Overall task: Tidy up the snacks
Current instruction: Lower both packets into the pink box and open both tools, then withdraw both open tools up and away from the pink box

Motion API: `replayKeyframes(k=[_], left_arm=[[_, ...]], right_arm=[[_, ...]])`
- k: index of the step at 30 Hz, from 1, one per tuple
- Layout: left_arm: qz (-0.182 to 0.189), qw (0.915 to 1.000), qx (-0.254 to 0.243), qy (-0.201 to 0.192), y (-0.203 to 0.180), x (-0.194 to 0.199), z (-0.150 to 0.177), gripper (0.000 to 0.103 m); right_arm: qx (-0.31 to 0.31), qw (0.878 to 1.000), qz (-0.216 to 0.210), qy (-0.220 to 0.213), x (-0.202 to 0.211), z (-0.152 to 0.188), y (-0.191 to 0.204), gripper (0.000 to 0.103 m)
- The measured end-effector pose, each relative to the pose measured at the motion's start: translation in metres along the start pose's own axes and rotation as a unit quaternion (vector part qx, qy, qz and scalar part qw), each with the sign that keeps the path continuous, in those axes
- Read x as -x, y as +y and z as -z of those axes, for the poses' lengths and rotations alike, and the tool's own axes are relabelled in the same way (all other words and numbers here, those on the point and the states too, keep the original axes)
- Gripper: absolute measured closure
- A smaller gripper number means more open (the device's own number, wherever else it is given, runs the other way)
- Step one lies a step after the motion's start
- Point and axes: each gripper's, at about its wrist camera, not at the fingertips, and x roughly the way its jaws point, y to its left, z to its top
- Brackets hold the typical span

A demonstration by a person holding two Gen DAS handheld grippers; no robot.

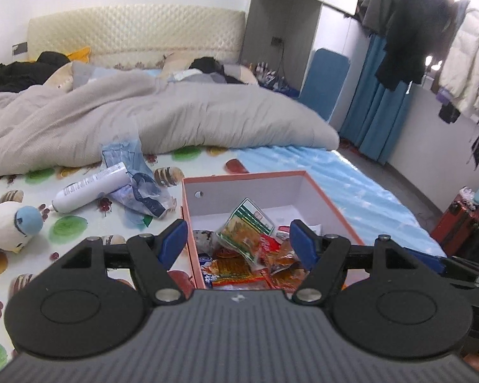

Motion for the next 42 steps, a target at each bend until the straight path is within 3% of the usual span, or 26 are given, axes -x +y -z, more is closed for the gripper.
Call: replayKeyframes(k=[3, 12, 19, 27, 40, 42], left_arm=[[0.021, 0.9997, 0.010, -0.008, 0.001, 0.032, 0.008, 0.028], [0.023, 0.9991, -0.004, -0.035, -0.010, 0.120, 0.041, 0.028], [0.025, 0.9992, 0.003, -0.032, -0.012, 0.157, 0.071, 0.028], [0.028, 0.9984, -0.010, -0.048, -0.016, 0.174, 0.095, 0.028], [0.019, 0.9995, 0.000, -0.025, -0.016, 0.163, 0.110, 0.028], [0.018, 0.9996, 0.002, -0.024, -0.015, 0.162, 0.109, 0.021]], right_arm=[[0.002, 1.000, -0.001, -0.015, 0.026, 0.004, 0.008, 0.043], [0.005, 0.999, 0.006, -0.035, 0.084, 0.023, 0.022, 0.043], [0.014, 0.999, 0.007, -0.041, 0.112, 0.034, 0.027, 0.043], [0.017, 0.998, 0.010, -0.054, 0.123, 0.061, 0.023, 0.043], [0.017, 0.998, 0.020, -0.057, 0.122, 0.075, 0.017, 0.043], [0.016, 0.998, 0.018, -0.056, 0.122, 0.075, 0.016, 0.043]])
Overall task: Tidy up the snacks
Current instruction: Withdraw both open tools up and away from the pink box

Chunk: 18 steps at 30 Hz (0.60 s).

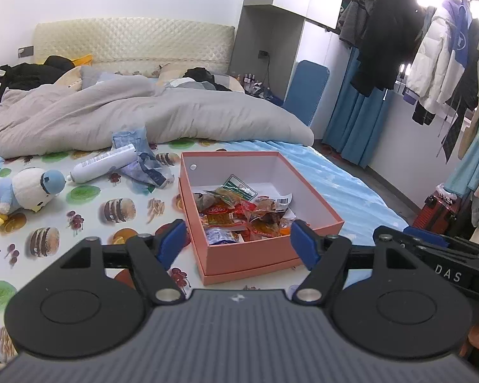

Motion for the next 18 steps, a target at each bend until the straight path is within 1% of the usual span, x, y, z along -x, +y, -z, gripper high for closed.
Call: replayKeyframes(k=[1, 2, 3, 4, 5, 7, 9, 14, 18], left_arm=[[0.000, 1.0000, 0.001, 0.000, 0.001, 0.000, -0.001, 0.014], [0.002, 1.0000, 0.002, -0.002, 0.002, 0.000, -0.003, 0.009], [0.003, 1.0000, 0.003, -0.004, 0.002, 0.001, -0.003, 0.007], [0.006, 1.0000, 0.000, -0.006, 0.001, 0.003, -0.004, 0.006], [0.008, 0.9999, -0.008, -0.010, 0.000, 0.005, -0.004, 0.004], [0.000, 0.9996, -0.020, -0.018, -0.004, 0.009, -0.005, 0.002], [-0.010, 0.9994, -0.024, -0.021, -0.006, 0.010, -0.006, 0.002], [-0.017, 0.9997, -0.012, -0.014, -0.003, 0.009, -0.008, 0.001], [-0.025, 0.9995, -0.014, -0.013, -0.002, 0.012, -0.007, 0.000]], right_arm=[[-0.001, 1.000, -0.001, 0.001, 0.000, 0.000, 0.000, 0.040], [-0.001, 1.000, -0.002, 0.000, 0.000, 0.001, -0.001, 0.026], [-0.002, 1.000, 0.000, -0.002, 0.001, 0.001, -0.001, 0.017], [-0.003, 1.000, 0.007, -0.005, 0.001, 0.002, -0.001, 0.002], [-0.001, 1.000, 0.017, -0.010, 0.002, 0.002, -0.001, 0.000], [0.004, 1.000, 0.028, -0.011, 0.001, 0.002, -0.003, 0.000], [0.001, 1.000, 0.024, -0.008, 0.001, 0.003, -0.005, 0.000], [0.000, 1.000, 0.023, -0.004, 0.003, 0.004, -0.006, 0.000], [-0.001, 1.000, 0.021, -0.002, 0.005, 0.005, -0.005, 0.000]])
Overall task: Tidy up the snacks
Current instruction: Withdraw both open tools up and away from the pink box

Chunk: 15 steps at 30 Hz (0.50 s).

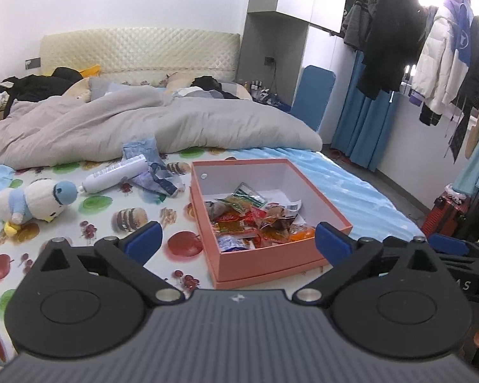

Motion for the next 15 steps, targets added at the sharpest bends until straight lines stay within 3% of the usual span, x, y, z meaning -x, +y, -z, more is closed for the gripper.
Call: replayKeyframes(k=[15], left_arm=[[-0.010, 0.9998, 0.001, 0.014, 0.0035, 0.0053, -0.0020, 0.000]], right_arm=[[-0.004, 1.000, -0.006, 0.003, 0.0063, -0.0047, -0.0004, 0.000]])
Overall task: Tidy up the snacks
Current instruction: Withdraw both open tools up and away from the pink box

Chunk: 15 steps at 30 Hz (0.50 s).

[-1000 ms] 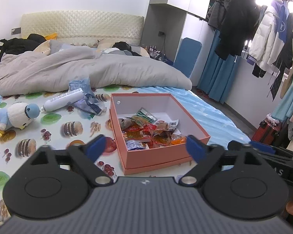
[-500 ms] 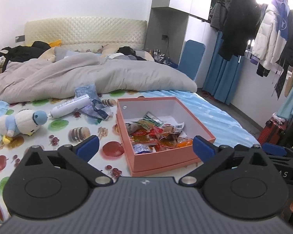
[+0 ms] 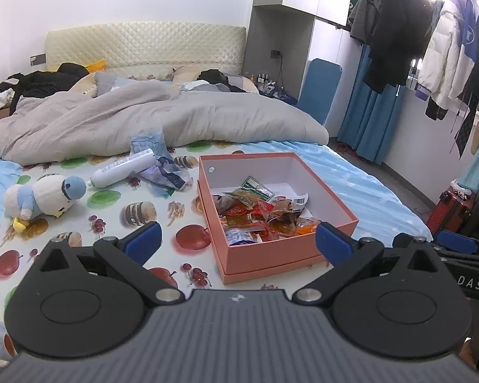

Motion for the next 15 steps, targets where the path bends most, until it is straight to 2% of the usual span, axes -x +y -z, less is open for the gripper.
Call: replayKeyframes(k=[10, 15], left_arm=[[0.001, 0.9999, 0.012, 0.007, 0.0048, 0.0043, 0.0004, 0.000], [-0.004, 1.0000, 0.002, 0.008, 0.0080, 0.0052, -0.0017, 0.000]], right_arm=[[0.001, 1.000, 0.003, -0.012, 0.0079, -0.0045, 0.0037, 0.000], [0.002, 1.000, 0.001, -0.008, 0.0074, -0.0050, 0.0049, 0.000]])
